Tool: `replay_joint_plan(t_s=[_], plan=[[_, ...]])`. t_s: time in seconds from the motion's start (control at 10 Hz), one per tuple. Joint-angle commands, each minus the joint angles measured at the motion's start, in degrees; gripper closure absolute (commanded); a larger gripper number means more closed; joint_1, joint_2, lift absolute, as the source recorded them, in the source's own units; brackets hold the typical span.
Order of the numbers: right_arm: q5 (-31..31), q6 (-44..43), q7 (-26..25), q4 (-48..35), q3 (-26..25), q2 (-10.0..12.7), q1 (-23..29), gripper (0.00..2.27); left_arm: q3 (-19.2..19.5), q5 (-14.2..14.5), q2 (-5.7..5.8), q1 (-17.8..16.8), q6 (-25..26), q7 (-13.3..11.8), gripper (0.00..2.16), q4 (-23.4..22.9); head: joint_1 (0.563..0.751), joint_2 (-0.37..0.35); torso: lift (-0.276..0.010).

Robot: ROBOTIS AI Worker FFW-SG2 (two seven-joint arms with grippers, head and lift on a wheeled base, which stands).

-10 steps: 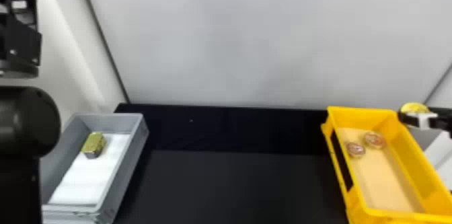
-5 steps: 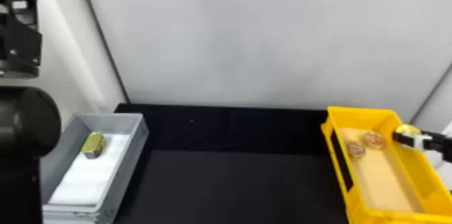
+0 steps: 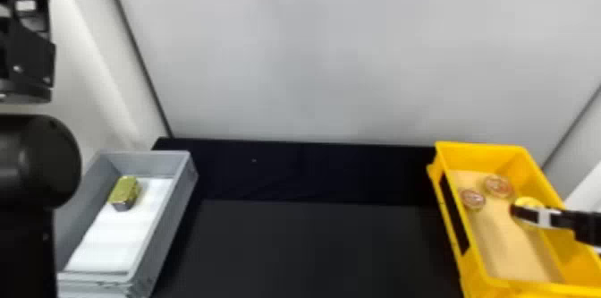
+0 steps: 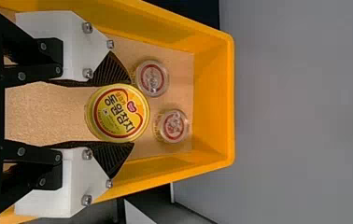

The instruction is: Pick up the round yellow can and place it in the yellow rectangular box

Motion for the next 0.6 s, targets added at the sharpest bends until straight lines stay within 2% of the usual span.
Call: replay_joint_plan(t_s=[0.0,0.5], plan=[[-1.2,-1.0,-0.1,3.9,0.1,-0.3,0.1,0.73,-0.1,0.0,0.0,0.0,0.0,0.0,0.14,0.0,0.663,0.054,-0.002],[-2.3,-0.1,-1.1,8.9,0.9,-0.3,0.1,0.73,-0.2,0.0,-0.08,-0.2,-0.2,-0.1,0.14,0.1,0.663,0.054,-0.002]])
